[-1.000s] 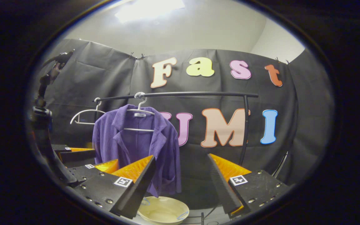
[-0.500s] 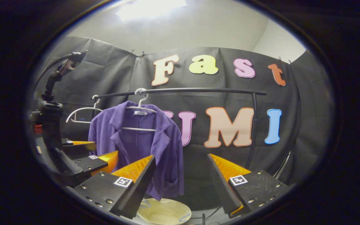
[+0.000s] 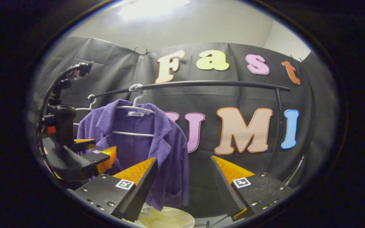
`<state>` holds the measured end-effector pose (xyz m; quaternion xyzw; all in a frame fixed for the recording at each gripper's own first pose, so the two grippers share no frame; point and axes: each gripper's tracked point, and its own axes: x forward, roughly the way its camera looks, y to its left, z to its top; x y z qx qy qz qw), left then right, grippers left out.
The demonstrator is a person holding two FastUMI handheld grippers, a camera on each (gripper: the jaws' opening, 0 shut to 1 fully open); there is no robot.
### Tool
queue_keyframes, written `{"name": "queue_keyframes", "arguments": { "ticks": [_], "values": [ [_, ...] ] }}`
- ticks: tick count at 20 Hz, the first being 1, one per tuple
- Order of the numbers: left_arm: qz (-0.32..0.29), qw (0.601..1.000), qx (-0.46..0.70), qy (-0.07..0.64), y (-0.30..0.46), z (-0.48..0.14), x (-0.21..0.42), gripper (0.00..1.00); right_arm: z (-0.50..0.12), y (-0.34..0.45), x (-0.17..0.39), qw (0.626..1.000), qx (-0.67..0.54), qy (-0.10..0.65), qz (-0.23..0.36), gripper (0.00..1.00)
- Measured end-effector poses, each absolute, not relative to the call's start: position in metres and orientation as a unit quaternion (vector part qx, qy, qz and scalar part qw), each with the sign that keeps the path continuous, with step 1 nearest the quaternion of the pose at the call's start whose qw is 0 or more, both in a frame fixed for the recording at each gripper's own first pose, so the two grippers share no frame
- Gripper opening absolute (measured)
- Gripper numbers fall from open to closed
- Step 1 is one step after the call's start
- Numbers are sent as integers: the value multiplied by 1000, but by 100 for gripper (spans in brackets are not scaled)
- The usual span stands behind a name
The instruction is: Grasp the clothes on the hanger with both hands and then place them into the laundry hamper below.
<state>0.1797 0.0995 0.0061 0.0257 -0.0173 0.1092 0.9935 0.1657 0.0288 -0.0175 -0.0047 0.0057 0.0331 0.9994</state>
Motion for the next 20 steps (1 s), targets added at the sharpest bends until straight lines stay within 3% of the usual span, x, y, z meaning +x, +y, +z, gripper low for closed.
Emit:
{"name": "queue_keyframes", "arguments": {
  "ticks": [2, 5, 10, 13, 17, 20],
  "values": [
    [125, 992, 31, -9, 107, -1, 192, 92, -20, 32, 188, 999, -4, 7, 46, 95],
    [153, 988, 34, -16, 123, 3, 203, 68, -26, 45, 215, 997, 2, 11, 75, 96],
    [175, 984, 34, 2, 139, -3, 209, 10, -35, 75, 245, 993, 10, 16, 119, 96],
    [172, 984, 33, 12, 141, -2, 208, 0, -34, 97, 262, 989, 27, 18, 146, 96],
    [164, 986, 30, 25, 138, 0, 202, 1, -41, 117, 288, 987, 34, 24, 158, 99],
    [156, 987, 33, 33, 136, 5, 193, 0, -47, 125, 305, 986, 43, 30, 158, 95]
  ]
}}
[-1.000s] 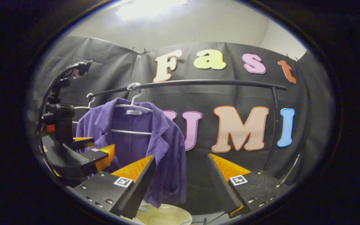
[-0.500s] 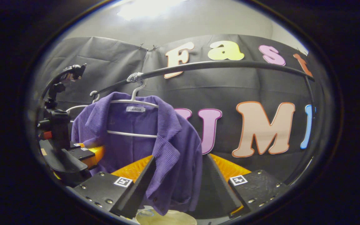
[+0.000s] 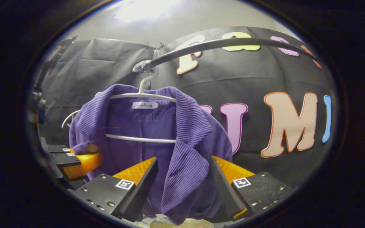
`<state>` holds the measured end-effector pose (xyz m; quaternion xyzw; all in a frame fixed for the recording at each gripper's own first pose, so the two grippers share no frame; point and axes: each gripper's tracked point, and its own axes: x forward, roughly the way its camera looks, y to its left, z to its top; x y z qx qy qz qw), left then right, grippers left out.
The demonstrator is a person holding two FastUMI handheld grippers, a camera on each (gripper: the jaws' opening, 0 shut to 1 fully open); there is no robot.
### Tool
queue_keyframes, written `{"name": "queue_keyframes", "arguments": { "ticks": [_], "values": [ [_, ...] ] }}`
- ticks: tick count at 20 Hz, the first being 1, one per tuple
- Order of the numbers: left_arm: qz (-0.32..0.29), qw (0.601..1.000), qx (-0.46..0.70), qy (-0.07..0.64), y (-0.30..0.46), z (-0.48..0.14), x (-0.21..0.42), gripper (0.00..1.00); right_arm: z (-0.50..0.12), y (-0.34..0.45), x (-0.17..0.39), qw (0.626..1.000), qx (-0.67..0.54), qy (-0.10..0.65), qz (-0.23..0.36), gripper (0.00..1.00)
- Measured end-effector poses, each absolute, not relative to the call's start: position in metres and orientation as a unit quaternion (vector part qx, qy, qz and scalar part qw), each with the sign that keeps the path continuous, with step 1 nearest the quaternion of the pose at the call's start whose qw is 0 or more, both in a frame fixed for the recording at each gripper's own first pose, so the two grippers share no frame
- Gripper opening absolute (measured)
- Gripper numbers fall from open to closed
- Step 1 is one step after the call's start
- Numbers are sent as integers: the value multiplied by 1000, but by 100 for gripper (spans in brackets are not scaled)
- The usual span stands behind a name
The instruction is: Grasp the clothes on the hanger with both hands and then place them into the laundry hamper below.
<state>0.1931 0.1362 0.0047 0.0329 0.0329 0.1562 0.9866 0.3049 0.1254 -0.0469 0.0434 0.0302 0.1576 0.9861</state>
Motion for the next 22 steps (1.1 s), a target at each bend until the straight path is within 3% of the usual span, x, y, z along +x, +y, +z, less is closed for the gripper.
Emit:
{"name": "queue_keyframes", "arguments": {
  "ticks": [8, 11, 15, 16, 18, 20, 21, 22],
  "values": [
    [190, 981, 36, 33, 155, 28, 167, 1, -72, 135, 334, 986, 18, 56, 156, 95],
    [207, 977, 39, 24, 165, 39, 158, 1, -81, 136, 336, 985, 7, 71, 155, 75],
    [230, 972, 48, 15, 178, 50, 150, 1, -87, 123, 338, 987, 6, 85, 135, 29],
    [236, 970, 49, 12, 182, 53, 148, 1, -87, 118, 339, 989, -4, 89, 120, 29],
    [246, 968, 50, 1, 188, 64, 142, 1, -86, 102, 344, 991, -17, 92, 91, 9],
    [255, 966, 46, -12, 195, 77, 136, 0, -80, 92, 340, 993, -29, 90, 75, 10],
    [259, 965, 42, -15, 199, 82, 134, 0, -77, 87, 340, 993, -35, 85, 68, 4],
    [264, 964, 39, -18, 202, 88, 131, 0, -73, 80, 342, 994, -41, 81, 59, 10]
  ]
}}
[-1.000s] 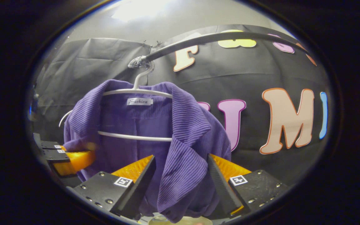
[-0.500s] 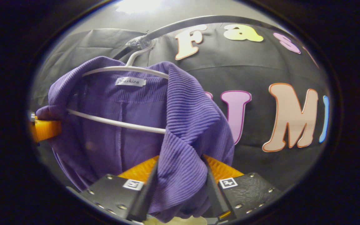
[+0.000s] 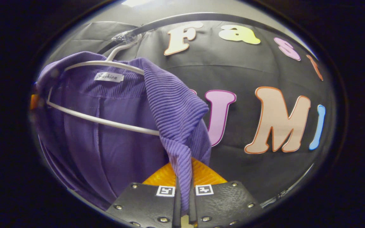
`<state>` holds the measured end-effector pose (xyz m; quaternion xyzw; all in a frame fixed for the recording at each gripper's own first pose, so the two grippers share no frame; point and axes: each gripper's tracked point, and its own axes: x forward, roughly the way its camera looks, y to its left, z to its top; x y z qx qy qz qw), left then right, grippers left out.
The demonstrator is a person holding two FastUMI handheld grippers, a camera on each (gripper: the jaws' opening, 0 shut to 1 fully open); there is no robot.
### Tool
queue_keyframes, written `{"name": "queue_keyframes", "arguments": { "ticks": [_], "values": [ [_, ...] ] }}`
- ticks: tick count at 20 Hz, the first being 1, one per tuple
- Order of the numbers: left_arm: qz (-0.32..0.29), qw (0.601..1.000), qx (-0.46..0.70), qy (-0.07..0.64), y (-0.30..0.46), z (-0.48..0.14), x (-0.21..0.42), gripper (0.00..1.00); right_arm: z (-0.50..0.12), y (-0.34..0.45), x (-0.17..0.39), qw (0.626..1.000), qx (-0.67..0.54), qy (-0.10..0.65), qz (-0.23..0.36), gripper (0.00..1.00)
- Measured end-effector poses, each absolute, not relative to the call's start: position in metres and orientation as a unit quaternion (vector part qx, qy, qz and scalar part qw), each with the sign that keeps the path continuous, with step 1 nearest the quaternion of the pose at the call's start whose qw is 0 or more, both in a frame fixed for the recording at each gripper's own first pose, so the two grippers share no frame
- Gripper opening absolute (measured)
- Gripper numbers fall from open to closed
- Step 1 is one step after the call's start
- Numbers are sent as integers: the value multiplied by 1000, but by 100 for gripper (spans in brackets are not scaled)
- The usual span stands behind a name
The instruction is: Grasp the clothes on the hanger with both hands and then place them into the laundry hamper below.
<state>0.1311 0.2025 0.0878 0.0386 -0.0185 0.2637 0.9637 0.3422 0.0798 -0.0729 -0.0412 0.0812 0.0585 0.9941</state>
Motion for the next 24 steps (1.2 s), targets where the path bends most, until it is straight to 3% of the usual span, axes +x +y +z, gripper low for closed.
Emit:
{"name": "queue_keyframes", "arguments": {
  "ticks": [12, 24],
  "values": [
    [284, 956, 36, -64, 233, 144, 123, 0, -11, 27, 375, 996, -87, 2, -19, 9],
    [292, 949, 66, -96, 274, 167, 135, 0, 29, 20, 399, 996, -75, -44, -32, 9]
  ]
}}
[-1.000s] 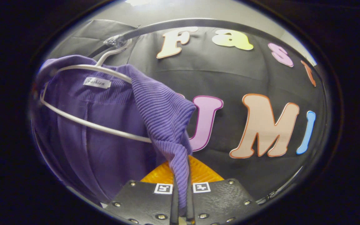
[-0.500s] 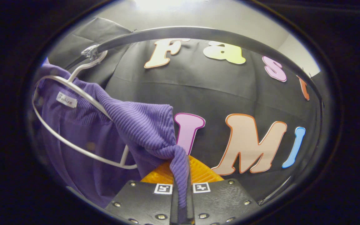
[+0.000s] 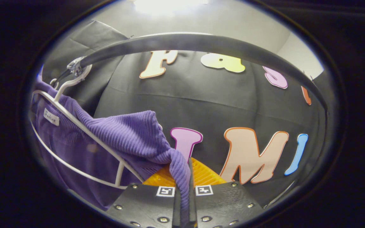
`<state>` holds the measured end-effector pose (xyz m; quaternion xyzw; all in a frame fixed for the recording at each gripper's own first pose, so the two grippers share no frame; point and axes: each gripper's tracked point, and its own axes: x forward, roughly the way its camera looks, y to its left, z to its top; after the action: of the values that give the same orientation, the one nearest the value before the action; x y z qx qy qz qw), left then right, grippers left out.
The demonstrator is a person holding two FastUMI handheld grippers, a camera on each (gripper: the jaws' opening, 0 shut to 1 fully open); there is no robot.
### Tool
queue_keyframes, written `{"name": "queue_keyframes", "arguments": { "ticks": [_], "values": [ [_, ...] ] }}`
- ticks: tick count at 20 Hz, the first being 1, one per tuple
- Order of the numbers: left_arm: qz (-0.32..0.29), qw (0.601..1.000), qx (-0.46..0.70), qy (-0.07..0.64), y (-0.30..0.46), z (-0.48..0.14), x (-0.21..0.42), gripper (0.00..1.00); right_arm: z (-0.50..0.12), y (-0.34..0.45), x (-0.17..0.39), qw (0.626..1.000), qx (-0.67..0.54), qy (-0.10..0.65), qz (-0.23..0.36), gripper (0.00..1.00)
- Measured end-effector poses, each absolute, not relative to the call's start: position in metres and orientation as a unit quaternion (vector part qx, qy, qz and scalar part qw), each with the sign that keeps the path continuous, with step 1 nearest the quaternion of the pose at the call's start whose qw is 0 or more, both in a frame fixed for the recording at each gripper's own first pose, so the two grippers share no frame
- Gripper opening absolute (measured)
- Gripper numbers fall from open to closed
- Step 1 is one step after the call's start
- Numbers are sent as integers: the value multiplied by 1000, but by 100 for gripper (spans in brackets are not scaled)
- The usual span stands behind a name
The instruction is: Grasp the clothes on the hanger with both hands and then place them into the laundry hamper below.
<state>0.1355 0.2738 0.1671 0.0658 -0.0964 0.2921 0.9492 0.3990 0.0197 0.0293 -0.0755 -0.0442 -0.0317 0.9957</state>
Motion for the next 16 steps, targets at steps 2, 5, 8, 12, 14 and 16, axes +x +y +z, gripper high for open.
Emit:
{"name": "queue_keyframes", "arguments": {
  "ticks": [2, 5, 8, 12, 14, 16],
  "values": [
    [293, 948, 77, -96, 285, 159, 141, 0, 30, 22, 401, 996, -71, -47, -28, 9],
    [286, 950, 88, -87, 301, 138, 153, 1, 32, 25, 404, 996, -72, -51, -22, 9],
    [280, 954, 87, -63, 315, 105, 161, 2, 32, 32, 409, 996, -71, -52, -13, 9],
    [272, 958, 76, -45, 316, 70, 166, 0, 29, 35, 413, 996, -75, -50, -10, 9],
    [270, 959, 79, -37, 313, 59, 167, 0, 28, 35, 416, 996, -75, -48, -10, 9],
    [269, 959, 76, -32, 308, 53, 166, 0, 27, 33, 417, 996, -76, -48, -14, 9]
  ]
}}
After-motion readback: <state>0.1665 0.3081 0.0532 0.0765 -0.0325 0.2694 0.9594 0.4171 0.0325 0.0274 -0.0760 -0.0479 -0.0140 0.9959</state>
